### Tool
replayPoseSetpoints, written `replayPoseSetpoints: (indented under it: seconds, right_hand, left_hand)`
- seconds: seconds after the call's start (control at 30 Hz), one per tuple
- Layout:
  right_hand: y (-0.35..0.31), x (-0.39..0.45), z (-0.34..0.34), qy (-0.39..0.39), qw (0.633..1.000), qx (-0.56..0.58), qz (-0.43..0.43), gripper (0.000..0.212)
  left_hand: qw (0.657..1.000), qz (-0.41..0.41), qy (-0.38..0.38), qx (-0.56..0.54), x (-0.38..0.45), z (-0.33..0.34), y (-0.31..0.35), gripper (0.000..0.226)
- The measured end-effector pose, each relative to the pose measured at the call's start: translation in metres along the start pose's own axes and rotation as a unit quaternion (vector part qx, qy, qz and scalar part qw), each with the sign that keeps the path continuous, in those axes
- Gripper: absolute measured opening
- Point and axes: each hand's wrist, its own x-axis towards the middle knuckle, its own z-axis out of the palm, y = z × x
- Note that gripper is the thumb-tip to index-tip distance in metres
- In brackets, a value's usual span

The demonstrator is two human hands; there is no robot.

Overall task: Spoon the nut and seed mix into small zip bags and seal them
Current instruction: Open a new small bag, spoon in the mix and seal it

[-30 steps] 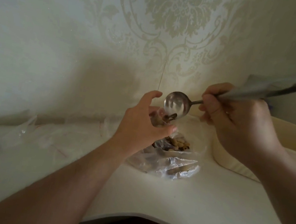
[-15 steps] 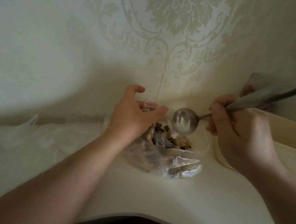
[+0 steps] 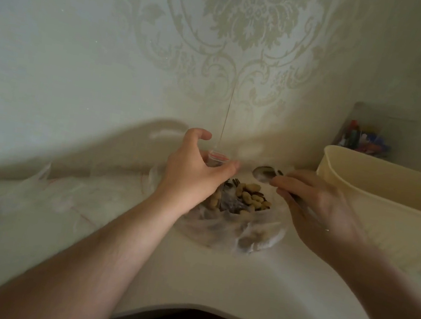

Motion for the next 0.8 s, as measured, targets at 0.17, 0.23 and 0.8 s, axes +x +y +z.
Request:
replayPoseSetpoints:
  seconds: [0.17, 0.23, 0.8]
  right_hand:
    - [-0.014, 0.004, 0.0, 0.046, 0.998, 0.029, 0.029, 0.034]
    - [-0.014, 0.004, 0.001, 0.012, 0.998, 0.022, 0.065, 0.03]
    - [-0.023, 0.014, 0.008, 0.0, 0.897, 0.236, 0.375, 0.03]
  left_hand:
    - [0.998, -0.02, -0.061, 0.021, -0.007, 0.0, 0.009, 0.066]
    - [0.993, -0.036, -0.108, 0.025, -0.009, 0.002, 0.011, 0.07]
    - [0.993, -0.069, -0.094, -0.037, -0.007, 0.007, 0.002, 0.069]
